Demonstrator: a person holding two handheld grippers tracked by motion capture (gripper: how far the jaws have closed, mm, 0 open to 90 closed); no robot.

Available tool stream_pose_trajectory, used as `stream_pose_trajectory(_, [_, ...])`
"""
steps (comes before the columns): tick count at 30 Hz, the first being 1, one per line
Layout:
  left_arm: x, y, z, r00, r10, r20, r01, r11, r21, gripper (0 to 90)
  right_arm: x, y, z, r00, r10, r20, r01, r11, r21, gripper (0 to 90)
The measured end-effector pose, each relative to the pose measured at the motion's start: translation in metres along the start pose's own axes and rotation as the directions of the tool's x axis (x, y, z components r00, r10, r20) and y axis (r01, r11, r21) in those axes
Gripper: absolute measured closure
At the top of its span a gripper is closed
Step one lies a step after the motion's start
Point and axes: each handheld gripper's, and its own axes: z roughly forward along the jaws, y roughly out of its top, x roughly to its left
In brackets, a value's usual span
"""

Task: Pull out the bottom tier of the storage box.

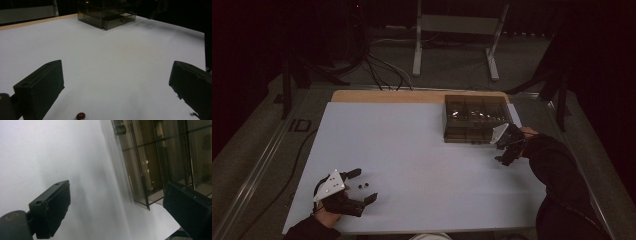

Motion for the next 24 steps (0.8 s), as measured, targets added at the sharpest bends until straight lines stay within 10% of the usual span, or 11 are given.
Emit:
stream_pose_trajectory(4, [0.000,0.000,0.000,1.0000,0.002,0.001,-0.002,1.0000,0.005,0.9,-0.007,0.003,0.001,0.9988,0.006,-0.048,-0.005,1.000,0.022,16.7])
stream_pose_trajectory(24, [-0.001,-0.001,0.001,1.0000,-0.002,-0.004,0.002,1.0000,0.005,0.9,-0.029,0.013,0.021,0.9848,-0.173,-0.010,0.173,0.983,-0.056,65.0])
